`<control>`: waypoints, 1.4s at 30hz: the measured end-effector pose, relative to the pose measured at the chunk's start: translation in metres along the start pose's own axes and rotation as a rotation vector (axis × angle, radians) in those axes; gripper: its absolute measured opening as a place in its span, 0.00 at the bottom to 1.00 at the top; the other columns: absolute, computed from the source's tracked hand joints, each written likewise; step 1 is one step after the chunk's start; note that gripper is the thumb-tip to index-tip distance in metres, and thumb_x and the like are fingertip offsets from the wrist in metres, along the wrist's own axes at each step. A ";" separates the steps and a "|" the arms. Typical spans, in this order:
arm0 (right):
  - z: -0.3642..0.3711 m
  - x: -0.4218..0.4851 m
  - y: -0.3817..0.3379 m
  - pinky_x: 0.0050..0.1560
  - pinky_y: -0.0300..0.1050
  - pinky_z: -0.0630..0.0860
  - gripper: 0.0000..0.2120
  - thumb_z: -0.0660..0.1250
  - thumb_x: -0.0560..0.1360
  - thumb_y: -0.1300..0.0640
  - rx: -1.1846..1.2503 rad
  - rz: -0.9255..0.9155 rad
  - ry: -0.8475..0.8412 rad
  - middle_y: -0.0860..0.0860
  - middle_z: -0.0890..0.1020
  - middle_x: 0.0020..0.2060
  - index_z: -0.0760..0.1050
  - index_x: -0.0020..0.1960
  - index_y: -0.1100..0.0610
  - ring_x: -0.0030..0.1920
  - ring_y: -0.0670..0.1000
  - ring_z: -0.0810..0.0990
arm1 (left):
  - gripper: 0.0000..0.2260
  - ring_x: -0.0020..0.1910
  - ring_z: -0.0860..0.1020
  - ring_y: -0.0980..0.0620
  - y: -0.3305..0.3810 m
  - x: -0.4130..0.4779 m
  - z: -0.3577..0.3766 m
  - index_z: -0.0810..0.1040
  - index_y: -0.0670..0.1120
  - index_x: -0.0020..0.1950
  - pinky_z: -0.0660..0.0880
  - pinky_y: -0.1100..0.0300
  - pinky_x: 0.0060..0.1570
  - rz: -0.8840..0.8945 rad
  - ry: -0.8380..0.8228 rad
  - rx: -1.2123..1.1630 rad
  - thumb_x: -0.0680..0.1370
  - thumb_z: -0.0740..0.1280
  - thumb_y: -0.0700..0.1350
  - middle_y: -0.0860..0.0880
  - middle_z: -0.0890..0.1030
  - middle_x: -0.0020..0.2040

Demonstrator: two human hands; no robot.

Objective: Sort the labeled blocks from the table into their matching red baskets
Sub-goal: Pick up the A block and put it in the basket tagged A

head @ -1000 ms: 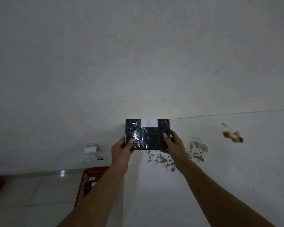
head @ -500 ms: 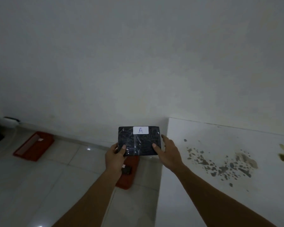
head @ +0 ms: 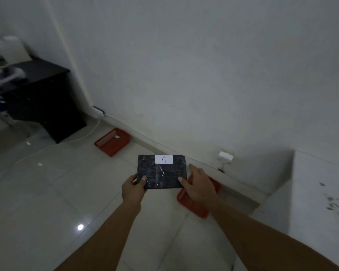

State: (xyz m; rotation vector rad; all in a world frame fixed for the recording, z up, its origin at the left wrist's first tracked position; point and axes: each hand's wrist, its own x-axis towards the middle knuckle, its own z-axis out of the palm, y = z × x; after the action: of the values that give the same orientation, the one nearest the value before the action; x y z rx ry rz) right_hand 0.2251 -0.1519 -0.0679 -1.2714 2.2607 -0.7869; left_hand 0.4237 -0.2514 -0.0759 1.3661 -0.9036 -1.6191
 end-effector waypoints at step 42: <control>0.381 0.454 -0.404 0.64 0.55 0.72 0.42 0.66 0.72 0.35 -0.060 -0.063 -0.192 0.57 0.68 0.72 0.58 0.77 0.54 0.70 0.57 0.69 | 0.15 0.56 0.80 0.41 0.273 0.580 -0.288 0.75 0.39 0.65 0.78 0.45 0.60 -0.087 0.183 0.130 0.78 0.67 0.38 0.40 0.80 0.58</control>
State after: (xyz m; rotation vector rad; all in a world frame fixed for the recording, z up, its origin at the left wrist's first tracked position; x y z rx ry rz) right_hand 0.4877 -0.8167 -0.1268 -1.3891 2.1140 -0.5943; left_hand 0.6971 -0.8977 -0.1094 1.6354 -0.8625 -1.4918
